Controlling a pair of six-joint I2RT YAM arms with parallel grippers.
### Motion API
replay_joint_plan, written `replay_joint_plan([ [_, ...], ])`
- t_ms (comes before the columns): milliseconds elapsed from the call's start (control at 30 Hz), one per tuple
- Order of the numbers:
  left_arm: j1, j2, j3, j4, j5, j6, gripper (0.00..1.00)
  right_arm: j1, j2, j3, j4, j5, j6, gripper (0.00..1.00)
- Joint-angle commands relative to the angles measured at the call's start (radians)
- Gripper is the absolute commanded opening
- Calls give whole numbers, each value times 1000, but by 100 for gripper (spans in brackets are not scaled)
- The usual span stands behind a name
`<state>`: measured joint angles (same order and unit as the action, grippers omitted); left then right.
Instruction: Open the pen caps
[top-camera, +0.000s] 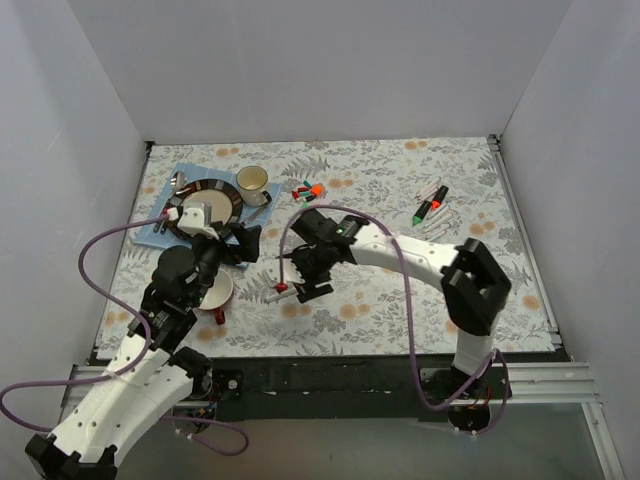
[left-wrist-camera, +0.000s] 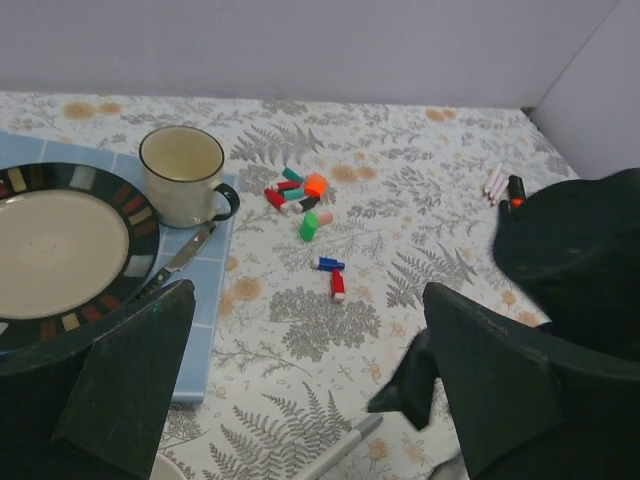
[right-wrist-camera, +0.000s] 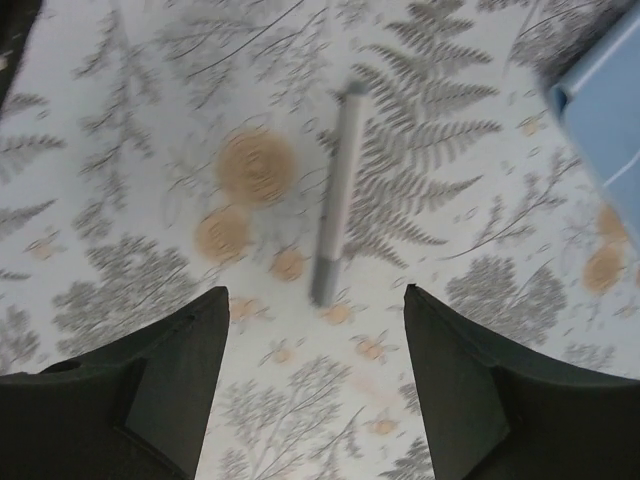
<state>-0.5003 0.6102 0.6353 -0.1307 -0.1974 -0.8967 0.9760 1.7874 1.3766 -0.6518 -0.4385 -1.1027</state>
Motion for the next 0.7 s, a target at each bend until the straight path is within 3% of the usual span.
replay_joint_plan([
  [0, 6, -76, -14, 17, -73, 22, 98, 46, 240, 295, -147, 95, 99, 80],
  [167, 6, -104, -16, 16, -125, 16, 98, 96, 395, 487, -216, 133, 145, 77],
  [467, 8, -139, -22, 19, -155, 13, 98, 136, 474, 460, -207, 214, 176, 61],
  [667, 8, -135, -25, 22, -140, 18, 98, 135, 512, 432, -239, 247, 176, 27],
])
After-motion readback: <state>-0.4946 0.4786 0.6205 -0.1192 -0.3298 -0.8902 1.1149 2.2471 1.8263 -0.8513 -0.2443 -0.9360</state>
